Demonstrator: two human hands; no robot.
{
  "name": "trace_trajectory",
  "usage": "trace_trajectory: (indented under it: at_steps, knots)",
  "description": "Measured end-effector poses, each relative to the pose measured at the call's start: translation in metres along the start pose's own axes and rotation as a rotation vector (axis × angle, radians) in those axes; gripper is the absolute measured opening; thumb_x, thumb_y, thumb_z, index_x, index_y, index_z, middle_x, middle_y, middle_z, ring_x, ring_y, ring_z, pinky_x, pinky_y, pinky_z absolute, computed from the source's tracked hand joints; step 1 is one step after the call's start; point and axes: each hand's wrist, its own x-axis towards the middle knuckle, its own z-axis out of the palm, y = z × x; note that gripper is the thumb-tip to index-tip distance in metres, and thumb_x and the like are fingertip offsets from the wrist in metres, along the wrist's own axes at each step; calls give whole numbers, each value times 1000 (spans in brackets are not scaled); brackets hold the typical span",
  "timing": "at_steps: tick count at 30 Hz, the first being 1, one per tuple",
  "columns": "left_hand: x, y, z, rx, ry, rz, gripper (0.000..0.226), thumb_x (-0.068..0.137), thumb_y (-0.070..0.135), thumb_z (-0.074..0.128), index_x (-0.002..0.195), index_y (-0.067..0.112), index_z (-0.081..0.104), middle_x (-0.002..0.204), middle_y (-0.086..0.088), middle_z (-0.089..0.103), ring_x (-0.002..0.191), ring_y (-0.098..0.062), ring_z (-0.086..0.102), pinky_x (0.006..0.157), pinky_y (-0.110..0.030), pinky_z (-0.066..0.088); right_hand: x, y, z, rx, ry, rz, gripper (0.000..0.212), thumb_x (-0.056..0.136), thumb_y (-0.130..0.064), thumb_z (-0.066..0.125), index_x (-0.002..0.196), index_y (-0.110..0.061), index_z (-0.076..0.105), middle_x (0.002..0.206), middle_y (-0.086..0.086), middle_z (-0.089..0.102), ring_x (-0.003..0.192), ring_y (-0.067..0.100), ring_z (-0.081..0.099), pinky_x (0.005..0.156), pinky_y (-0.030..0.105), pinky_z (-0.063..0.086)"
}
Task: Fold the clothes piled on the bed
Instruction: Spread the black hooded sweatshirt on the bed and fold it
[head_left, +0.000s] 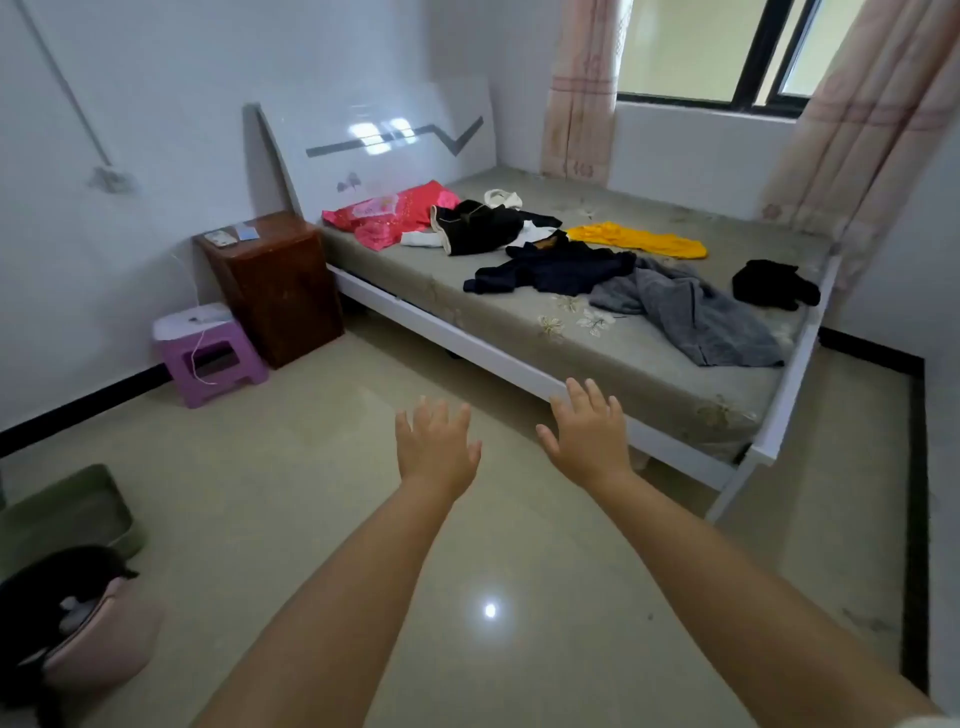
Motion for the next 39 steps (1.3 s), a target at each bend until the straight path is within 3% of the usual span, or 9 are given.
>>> trace_trajectory:
  at_steps: [13, 16, 20, 23, 26, 30, 32, 36, 39]
  knots:
    - [329, -35, 25, -8, 27, 33, 55, 97, 43, 30, 146, 23, 14, 153, -5, 17, 142, -26, 7, 114, -44, 7, 313, 49, 71, 37, 36, 53, 51, 92, -34, 47, 137, -9, 42, 147, 18, 32, 138, 34, 24, 111, 45, 20]
    - [412, -36, 20, -17, 42, 39, 55, 97, 42, 31, 146, 23, 16, 152, -5, 20, 142, -26, 8, 114, -44, 9, 396, 64, 80, 13, 89, 47, 42, 72, -34, 62, 101, -5, 69, 110, 23, 64, 106, 40, 59, 84, 54, 48]
    - [511, -52, 24, -27, 43, 43, 55, 97, 42, 30, 146, 23, 15, 152, -4, 21, 141, -26, 9, 114, -43, 9, 495, 71, 96, 18, 39, 90, 40, 64, -38, 53, 81, -9, 74, 91, 17, 71, 85, 35, 68, 66, 47, 54]
    - [584, -68, 36, -40, 13, 36, 54, 97, 43, 29, 146, 24, 14, 153, -3, 18, 142, -25, 8, 114, -42, 9, 566, 72, 114, 18, -11, 93, 48, 69, -39, 38, 80, -9, 74, 91, 16, 71, 86, 34, 68, 66, 46, 54]
    - [660, -87, 48, -58, -12, 59, 54, 98, 43, 28, 147, 24, 13, 154, -3, 16, 143, -25, 6, 114, -42, 8, 635, 72, 133, 11, 1, 149, 34, 67, -35, 62, 84, -8, 73, 96, 17, 70, 92, 37, 66, 68, 48, 54]
    - [757, -120, 52, -50, -56, 127, 54, 98, 42, 27, 147, 25, 12, 155, -3, 13, 143, -25, 4, 114, -43, 6, 719, 63, 148, 89, -12, 236, 46, 86, -29, 60, 124, -5, 56, 136, 20, 47, 131, 38, 37, 103, 51, 33]
    - [801, -139, 52, -34, -62, 146, 54, 98, 42, 26, 147, 24, 12, 154, -3, 13, 143, -25, 4, 114, -43, 5, 760, 56, 155, 69, 14, 264, 45, 89, -30, 55, 128, -6, 53, 139, 19, 44, 132, 37, 35, 104, 49, 31]
    - [882, -165, 59, -38, -84, 163, 52, 99, 41, 26, 147, 24, 13, 154, -2, 15, 143, -24, 5, 115, -41, 5, 834, 50, 176, 33, -53, 319, 42, 61, -35, 60, 90, -7, 74, 97, 17, 70, 92, 36, 67, 66, 49, 54]
    - [938, -178, 72, -39, -109, 191, 52, 99, 41, 24, 147, 26, 11, 155, -1, 13, 143, -23, 5, 115, -40, 5, 886, 50, 196, 43, -130, 342, 42, 63, -39, 56, 86, -10, 75, 93, 13, 72, 87, 33, 69, 63, 45, 55]
